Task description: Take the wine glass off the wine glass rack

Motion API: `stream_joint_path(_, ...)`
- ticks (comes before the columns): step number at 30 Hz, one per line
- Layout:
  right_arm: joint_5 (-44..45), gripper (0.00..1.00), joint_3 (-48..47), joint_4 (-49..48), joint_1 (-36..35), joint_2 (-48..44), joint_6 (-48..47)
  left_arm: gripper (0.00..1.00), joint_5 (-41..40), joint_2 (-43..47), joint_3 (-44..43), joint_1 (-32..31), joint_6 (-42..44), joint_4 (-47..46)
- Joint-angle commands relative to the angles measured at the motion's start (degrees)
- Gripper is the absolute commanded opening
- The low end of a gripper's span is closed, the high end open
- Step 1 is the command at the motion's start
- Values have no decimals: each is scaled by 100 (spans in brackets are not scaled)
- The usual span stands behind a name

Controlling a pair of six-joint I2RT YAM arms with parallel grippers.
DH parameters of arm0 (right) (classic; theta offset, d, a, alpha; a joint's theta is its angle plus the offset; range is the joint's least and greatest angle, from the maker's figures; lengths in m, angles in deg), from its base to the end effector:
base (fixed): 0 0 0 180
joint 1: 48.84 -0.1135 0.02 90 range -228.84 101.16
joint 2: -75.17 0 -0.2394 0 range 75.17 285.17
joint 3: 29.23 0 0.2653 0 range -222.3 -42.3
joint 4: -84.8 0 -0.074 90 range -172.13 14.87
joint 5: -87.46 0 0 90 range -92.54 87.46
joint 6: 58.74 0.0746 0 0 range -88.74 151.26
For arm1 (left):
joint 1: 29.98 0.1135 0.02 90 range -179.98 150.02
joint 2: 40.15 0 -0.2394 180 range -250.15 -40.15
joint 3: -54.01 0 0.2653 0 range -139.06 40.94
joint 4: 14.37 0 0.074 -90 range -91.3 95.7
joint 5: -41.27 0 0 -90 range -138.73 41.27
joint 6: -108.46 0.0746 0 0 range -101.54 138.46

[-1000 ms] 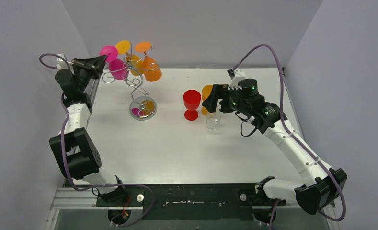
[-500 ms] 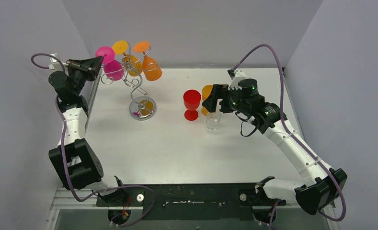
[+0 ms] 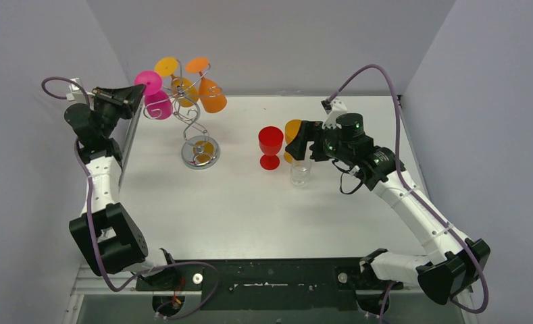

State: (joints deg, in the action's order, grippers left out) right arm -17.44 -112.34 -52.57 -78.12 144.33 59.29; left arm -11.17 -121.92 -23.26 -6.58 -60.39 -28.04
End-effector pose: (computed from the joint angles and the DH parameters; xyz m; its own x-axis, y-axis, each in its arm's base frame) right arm 0.2701 0.1735 0.3311 -0.6841 0.1371 -0.7164 -0.3942 0.7570 0.5212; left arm 0.3683 0.1098 0.3508 -0.2047 -0.9360 -0.2862 0.1894 0.2490 -0.9498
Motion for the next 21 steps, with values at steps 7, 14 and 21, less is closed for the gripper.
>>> stream_joint_path(7,-5,90,64,-223,19,-237,60,0,296,294,-129,514,162,197)
stream_joint_path(14,-86,90,37,-240,24,-154,62,0,491,522,-75,690,458,619)
stream_joint_path(21,-215,90,15,-260,20,-75,66,0,-170,1567,516,822,933,1357)
